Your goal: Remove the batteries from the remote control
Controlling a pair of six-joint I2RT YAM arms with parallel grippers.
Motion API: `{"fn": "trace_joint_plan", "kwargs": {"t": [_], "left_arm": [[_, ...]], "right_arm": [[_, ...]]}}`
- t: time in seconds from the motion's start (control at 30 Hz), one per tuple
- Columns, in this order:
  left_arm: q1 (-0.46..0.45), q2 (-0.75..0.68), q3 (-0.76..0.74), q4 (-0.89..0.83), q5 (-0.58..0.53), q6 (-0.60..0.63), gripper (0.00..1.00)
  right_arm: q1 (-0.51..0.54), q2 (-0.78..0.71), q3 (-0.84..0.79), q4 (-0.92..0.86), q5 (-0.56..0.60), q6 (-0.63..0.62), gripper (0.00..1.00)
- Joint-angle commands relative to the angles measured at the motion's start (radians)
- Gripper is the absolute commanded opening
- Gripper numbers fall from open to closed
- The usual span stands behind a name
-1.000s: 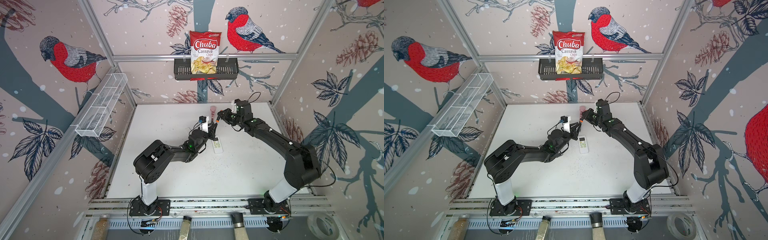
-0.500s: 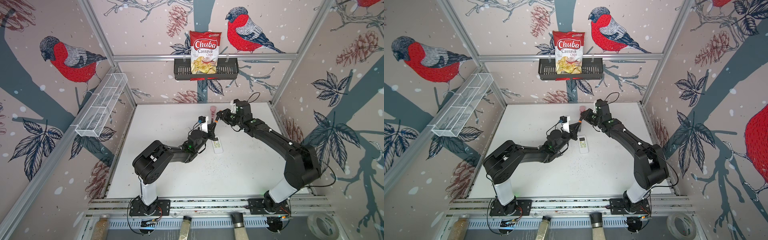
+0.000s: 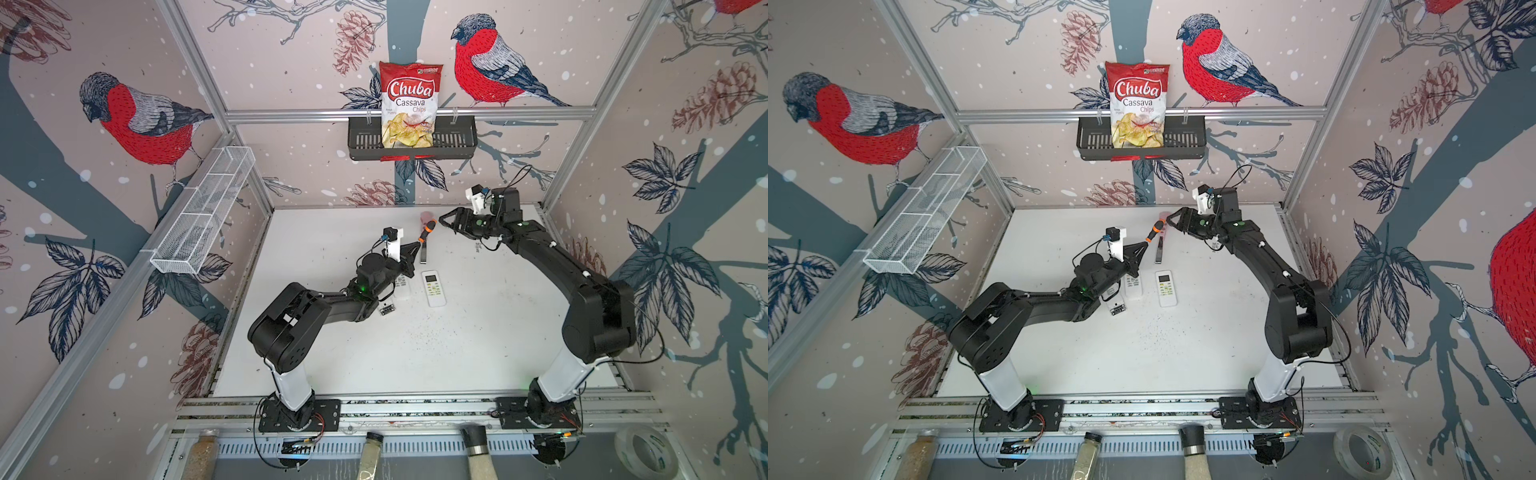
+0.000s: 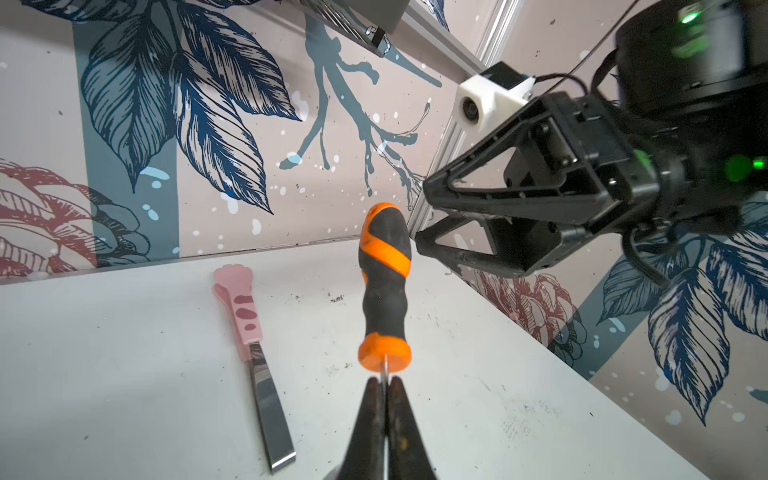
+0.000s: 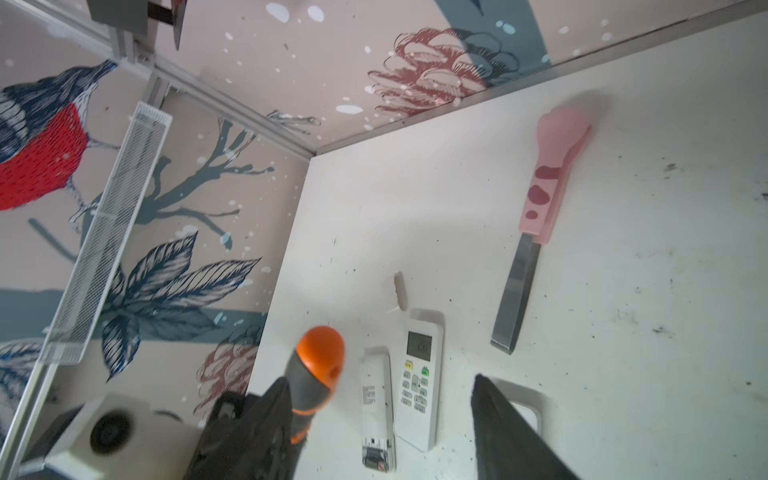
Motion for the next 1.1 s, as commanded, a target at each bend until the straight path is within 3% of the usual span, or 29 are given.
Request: {"fn": "trace_joint_plan", "kwargs": {"t": [0.0, 0.13, 0.37, 0.67, 1.07], "left_arm": [[0.018, -0.064, -0.021, -0.037, 0.132, 0.073, 0.0], [0.019, -0.137, -0.037, -0.129, 0.188, 0.148, 0.0], [0.02, -0.206, -0.07, -0.143, 0.211, 0.164, 0.0], [0.02, -0.242, -0.078, -0.14, 0.225, 0.171, 0.0], [0.018, -0.198, -0.077, -0.073, 0.25, 0.133, 0.0]], "right_arm": [[-0.014, 0.042, 0.081, -0.158, -0.277, -0.258, 0.68], [-0.011, 0.041, 0.111, -0.218, -0.39, -0.378, 0.7], [0.007, 0.063, 0.116, -0.23, -0.554, -0.426, 0.67], [0.074, 0.143, 0.219, -0.487, -0.553, -0.617, 0.58], [0.119, 0.129, 0.199, -0.466, -0.539, -0.612, 0.5]]}}
